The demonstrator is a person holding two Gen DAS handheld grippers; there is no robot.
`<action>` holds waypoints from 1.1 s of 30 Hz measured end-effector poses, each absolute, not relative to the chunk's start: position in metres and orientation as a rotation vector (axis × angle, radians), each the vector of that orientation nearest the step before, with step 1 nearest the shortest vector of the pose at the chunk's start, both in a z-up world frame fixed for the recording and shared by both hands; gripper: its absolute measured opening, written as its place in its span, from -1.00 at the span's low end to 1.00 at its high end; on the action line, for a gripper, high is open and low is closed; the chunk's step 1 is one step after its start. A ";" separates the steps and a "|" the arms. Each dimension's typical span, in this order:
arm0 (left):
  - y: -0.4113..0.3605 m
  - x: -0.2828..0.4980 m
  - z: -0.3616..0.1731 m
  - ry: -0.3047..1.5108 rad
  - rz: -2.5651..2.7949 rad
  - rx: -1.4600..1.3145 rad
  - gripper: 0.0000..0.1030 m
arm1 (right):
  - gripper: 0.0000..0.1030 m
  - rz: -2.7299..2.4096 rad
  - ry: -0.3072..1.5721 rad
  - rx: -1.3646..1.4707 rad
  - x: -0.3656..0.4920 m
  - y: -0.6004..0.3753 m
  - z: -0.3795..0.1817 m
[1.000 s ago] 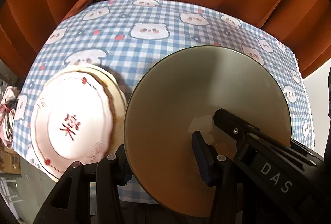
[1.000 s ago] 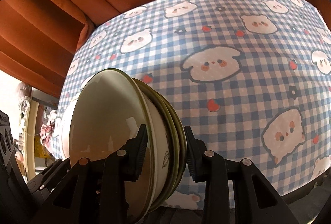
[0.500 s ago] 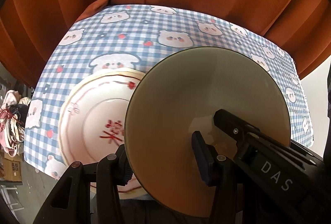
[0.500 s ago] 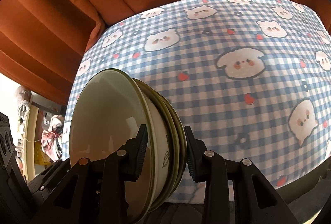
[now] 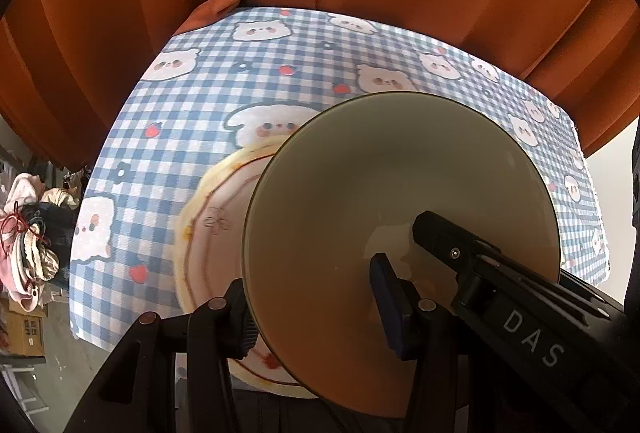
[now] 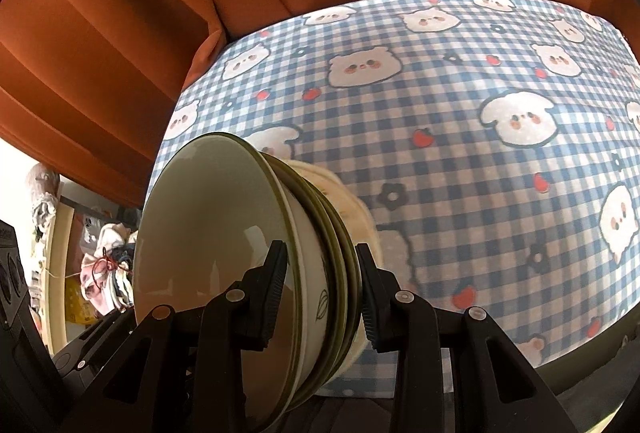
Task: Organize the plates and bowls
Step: 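Lower the held bowl into the bowl on the plate stack, then open both tools and release the bowl onto the stack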
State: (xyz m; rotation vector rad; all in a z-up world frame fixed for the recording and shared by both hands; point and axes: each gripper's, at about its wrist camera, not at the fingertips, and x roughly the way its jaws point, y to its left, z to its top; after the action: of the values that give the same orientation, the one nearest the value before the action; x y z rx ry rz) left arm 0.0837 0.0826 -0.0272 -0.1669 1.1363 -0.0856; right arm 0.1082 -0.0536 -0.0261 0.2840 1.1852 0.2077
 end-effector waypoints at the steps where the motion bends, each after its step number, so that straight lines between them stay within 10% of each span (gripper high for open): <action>1: 0.088 0.084 -0.028 1.139 -0.083 -0.167 -0.06 | -0.28 0.209 1.187 0.283 0.109 -0.049 -0.027; 33: 0.123 0.087 -0.048 1.122 -0.127 -0.154 -0.10 | -0.22 0.147 1.194 0.223 0.111 0.000 -0.048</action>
State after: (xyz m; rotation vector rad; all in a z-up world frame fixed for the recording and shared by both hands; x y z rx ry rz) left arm 0.0875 0.1228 -0.0481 -0.1536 1.1224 -0.1267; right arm 0.1111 -0.0004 -0.0477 0.2226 1.1944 0.1473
